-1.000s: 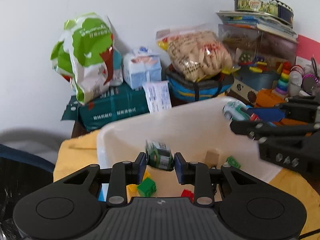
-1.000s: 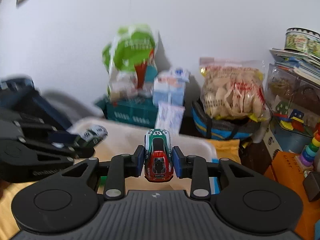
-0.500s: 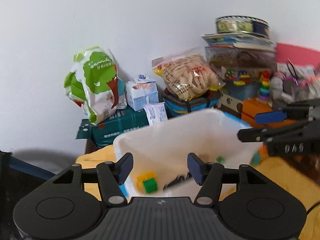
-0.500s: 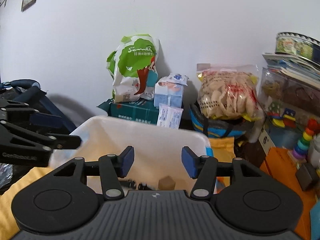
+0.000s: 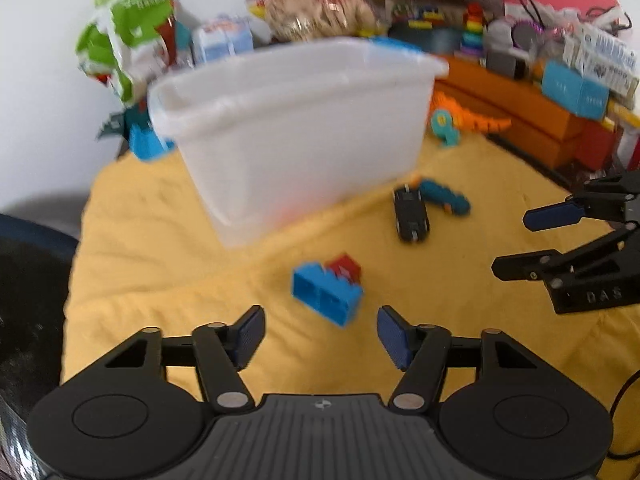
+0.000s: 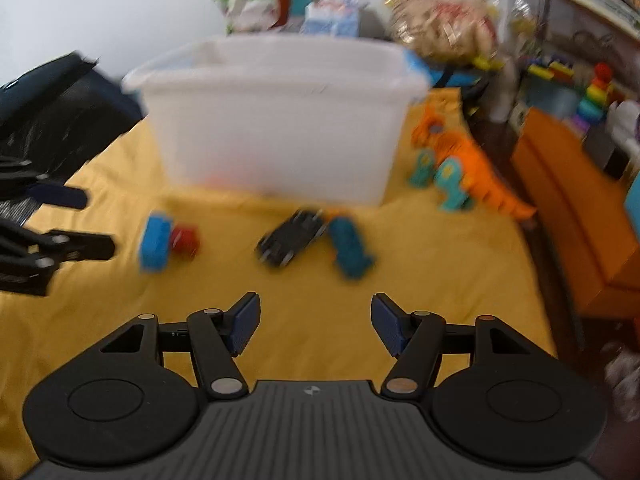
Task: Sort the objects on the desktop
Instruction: 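Move both open grippers back to the toys on the cloth, then grasp the blue lego brick with left while right grasps the teal toy train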
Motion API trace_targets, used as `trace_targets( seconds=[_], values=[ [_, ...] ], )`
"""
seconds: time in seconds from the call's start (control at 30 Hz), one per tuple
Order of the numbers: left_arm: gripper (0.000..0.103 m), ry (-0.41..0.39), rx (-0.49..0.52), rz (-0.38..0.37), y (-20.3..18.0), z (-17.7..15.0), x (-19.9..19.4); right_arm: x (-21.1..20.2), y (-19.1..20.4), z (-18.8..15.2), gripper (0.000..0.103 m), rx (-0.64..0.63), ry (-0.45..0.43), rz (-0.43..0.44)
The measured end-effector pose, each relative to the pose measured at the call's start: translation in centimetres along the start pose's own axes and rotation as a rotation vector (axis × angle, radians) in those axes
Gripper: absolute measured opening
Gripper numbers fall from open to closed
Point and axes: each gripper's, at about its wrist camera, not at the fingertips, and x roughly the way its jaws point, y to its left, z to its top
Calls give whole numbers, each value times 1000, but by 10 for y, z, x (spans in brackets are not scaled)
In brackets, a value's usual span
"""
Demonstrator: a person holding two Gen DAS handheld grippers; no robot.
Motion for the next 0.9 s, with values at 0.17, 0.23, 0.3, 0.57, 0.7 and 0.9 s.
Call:
trace_targets(
  seconds=[0.17,0.23,0.3,0.57,0.7,0.9],
  values=[
    [61,32,-96,-39,2,0,18,1,7,-8,65,0,12,10],
    [60,29,-130,-62,1,4,24,0,6,-9,65,7,14,7],
    [57,19,-136,-68,-2,8,30,0,6,-12,65,12,13,3],
    [36,15,-176,-72,23,9,37,4,2,-9,63,-35,-40,-51],
    [36,30,-191,-143,29,3,29,19,0,4,59,-96,-83,-95],
    [36,2,-160,-338,12,-3,0,51,-10,27,56,-94,-77,-106]
  ],
)
